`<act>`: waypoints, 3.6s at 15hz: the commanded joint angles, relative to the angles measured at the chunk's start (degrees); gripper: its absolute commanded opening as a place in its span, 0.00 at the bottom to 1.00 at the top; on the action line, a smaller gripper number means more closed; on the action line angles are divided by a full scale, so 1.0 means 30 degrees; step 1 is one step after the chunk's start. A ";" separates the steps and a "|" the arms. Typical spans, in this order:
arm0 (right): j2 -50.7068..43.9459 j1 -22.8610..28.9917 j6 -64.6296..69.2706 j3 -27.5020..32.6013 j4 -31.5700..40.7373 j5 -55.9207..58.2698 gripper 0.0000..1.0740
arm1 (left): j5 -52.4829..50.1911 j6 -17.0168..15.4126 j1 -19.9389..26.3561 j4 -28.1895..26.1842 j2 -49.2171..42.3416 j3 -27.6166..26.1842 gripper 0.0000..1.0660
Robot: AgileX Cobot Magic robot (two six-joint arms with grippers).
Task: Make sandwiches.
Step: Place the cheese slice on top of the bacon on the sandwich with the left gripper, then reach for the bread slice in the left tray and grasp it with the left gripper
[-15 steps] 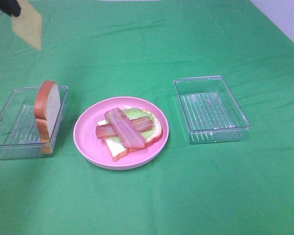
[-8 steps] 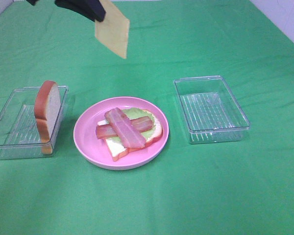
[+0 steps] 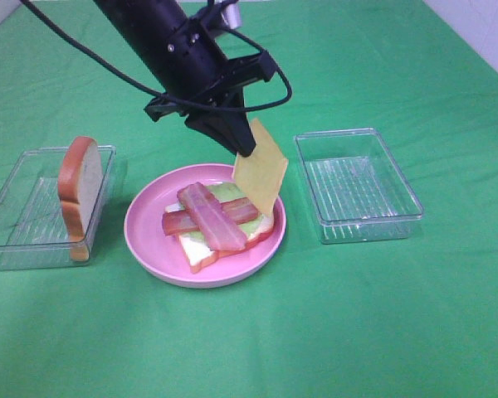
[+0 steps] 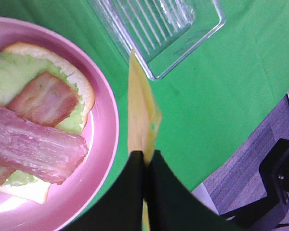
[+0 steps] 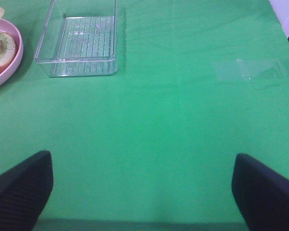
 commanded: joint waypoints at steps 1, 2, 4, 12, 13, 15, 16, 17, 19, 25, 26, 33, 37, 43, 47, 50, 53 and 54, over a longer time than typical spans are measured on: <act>-0.0630 -0.0134 -0.0095 0.0057 0.0038 -0.0210 0.90 | 0.0153 -0.0019 -0.0095 0.0554 0.0898 -0.0095 0.00; -0.0630 -0.0134 -0.0095 0.0057 0.0038 -0.0210 0.90 | 0.0153 -0.0095 -0.0095 0.0859 0.1089 -0.0095 0.00; -0.0630 -0.0134 -0.0095 0.0057 0.0038 -0.0210 0.90 | 0.0134 -0.1299 -0.0095 0.2426 0.1566 -0.0095 0.00; -0.0630 -0.0134 -0.0095 0.0057 0.0038 -0.0210 0.90 | -0.0038 -0.2865 -0.0134 0.6303 0.1814 -0.0095 0.35; -0.0630 -0.0134 -0.0095 0.0057 0.0038 -0.0210 0.90 | -0.0191 -0.2865 -0.0134 0.6303 0.1795 -0.0095 0.67; -0.0630 -0.0134 -0.0095 0.0057 0.0038 -0.0210 0.90 | -0.0191 -0.2903 -0.0134 0.6303 0.1795 -0.0095 0.95; -0.0630 -0.0134 -0.0095 0.0057 0.0038 -0.0210 0.90 | -0.0057 -0.2941 -0.0134 0.6303 0.1757 -0.0095 0.94; -0.0630 -0.0134 -0.0095 0.0057 0.0038 -0.0210 0.90 | 0.0019 -0.2941 -0.0134 0.6303 0.1604 -0.0115 0.94; -0.0630 -0.0134 -0.0095 0.0057 0.0038 -0.0210 0.90 | 0.0153 -0.2941 -0.0134 0.6685 0.0859 -0.0879 0.94; -0.0630 -0.0134 -0.0095 0.0057 0.0038 -0.0210 0.90 | 0.2865 -0.3610 -0.0134 0.7334 0.0382 -0.6875 0.94; -0.0630 -0.0134 -0.0095 0.0057 0.0038 -0.0210 0.90 | 0.2865 -0.3667 -0.0134 0.7811 0.0057 -0.7238 0.94; -0.0630 -0.0134 -0.0095 0.0057 0.0038 -0.0210 0.90 | 0.2865 -0.5080 0.0134 1.2338 -0.3342 -0.7124 0.94; -0.0630 -0.0134 -0.0095 0.0057 0.0038 -0.0210 0.90 | 0.2865 -0.5176 0.1394 1.2357 -0.4813 -0.5577 0.94; -0.0630 -0.0134 -0.0095 0.0057 0.0038 -0.0210 0.90 | 0.2827 -0.6073 0.3571 1.2319 -0.4870 -0.0153 0.94; -0.0630 -0.0134 -0.0095 0.0057 0.0038 -0.0210 0.90 | 0.2827 -0.6494 0.3591 1.0676 -0.3457 0.0439 0.94; -0.0630 -0.0134 -0.0095 0.0057 0.0038 -0.0210 0.90 | 0.2846 -0.6360 0.3591 1.0313 -0.2406 0.0477 0.94; -0.0630 -0.0134 -0.0095 0.0057 0.0038 -0.0210 0.90 | 0.2846 -0.6513 0.3591 0.9969 -0.1318 0.0649 0.94; -0.0630 -0.0134 -0.0095 0.0057 0.0038 -0.0210 0.90 | 0.2846 -0.6513 0.3591 0.9855 -0.1203 0.0726 0.94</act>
